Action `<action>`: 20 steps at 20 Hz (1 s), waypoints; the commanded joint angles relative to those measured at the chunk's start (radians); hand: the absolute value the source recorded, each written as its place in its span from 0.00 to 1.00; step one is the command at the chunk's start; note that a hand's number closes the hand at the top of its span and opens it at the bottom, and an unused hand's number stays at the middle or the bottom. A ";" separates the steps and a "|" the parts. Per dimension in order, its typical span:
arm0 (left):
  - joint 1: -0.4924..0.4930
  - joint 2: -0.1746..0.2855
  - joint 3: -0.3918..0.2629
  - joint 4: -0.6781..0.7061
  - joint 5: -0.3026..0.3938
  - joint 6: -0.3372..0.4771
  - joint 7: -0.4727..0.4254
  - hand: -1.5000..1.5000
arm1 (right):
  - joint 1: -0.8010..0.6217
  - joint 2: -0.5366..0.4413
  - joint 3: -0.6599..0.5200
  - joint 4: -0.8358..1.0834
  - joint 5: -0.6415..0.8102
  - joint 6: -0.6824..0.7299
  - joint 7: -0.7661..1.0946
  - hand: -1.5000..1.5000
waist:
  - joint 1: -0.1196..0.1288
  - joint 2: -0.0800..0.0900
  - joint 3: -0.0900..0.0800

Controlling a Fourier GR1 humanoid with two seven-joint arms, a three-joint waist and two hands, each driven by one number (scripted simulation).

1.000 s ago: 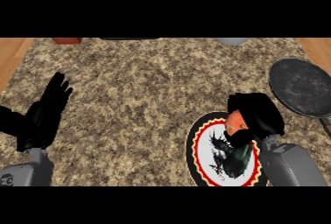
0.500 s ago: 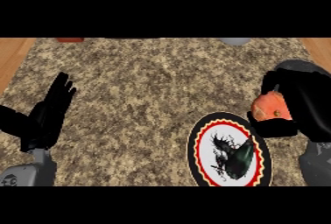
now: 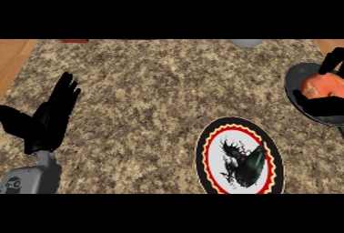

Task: Pick the squash from the plate and place it in the pan

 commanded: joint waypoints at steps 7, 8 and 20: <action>-0.045 0.018 0.012 -0.006 0.025 -0.020 0.047 0.50 | -0.032 -0.145 -0.252 0.460 -0.105 -0.260 -0.312 1.00 | 0.006 0.003 0.001; -0.075 -0.010 -0.004 0.049 -0.020 0.025 0.021 0.50 | -0.099 -0.174 -0.251 0.561 -0.106 -0.266 -0.341 1.00 | 0.008 0.005 0.001; 0.004 0.003 -0.009 0.019 0.016 -0.054 -0.037 0.50 | -0.268 -0.225 -0.266 1.255 -0.085 -0.561 -0.740 1.00 | 0.036 0.013 0.002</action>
